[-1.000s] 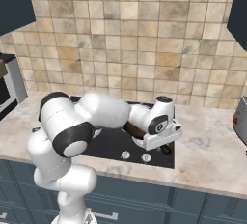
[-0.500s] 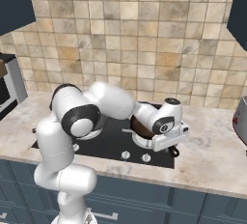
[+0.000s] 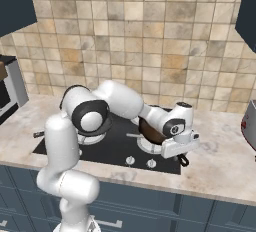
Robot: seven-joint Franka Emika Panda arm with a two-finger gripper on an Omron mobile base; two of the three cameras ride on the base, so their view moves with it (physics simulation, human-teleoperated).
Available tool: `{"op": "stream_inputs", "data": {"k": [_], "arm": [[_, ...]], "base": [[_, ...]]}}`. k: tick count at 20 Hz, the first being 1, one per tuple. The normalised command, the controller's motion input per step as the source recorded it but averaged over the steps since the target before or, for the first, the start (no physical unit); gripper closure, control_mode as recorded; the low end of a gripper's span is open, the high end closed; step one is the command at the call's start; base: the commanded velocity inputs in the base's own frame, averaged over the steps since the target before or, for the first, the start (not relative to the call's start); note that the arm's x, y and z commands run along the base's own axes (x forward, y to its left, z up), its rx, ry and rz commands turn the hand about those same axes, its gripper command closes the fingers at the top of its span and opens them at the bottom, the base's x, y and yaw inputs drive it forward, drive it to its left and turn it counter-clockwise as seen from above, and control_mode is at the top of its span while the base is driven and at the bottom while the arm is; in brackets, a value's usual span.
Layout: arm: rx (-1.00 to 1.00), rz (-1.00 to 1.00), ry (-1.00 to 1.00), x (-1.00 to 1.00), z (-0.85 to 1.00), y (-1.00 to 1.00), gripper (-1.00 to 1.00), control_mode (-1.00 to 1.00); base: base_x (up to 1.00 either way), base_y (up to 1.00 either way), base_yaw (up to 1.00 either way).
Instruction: Place both pans onto different burners. Then place the corn and the chicken drumstick on different pans.
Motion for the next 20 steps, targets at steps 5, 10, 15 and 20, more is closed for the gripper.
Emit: {"op": "stream_inputs", "data": {"k": [5,10,15,20], "arm": [[0.00,0.00,0.06,-0.02,-0.03,0.00,1.00,-1.00],[0.00,0.00,0.00,-0.07,0.02,0.00,1.00,-1.00],[-0.01,0.00,0.00,-0.27,0.07,0.04,1.00,-1.00],[-0.04,0.00,0.00,-0.29,0.05,0.21,1.00,-1.00]], "base": [[0.00,0.00,0.00],[0.00,0.00,0.00],[0.00,0.00,0.00],[0.00,0.00,0.00]]}}
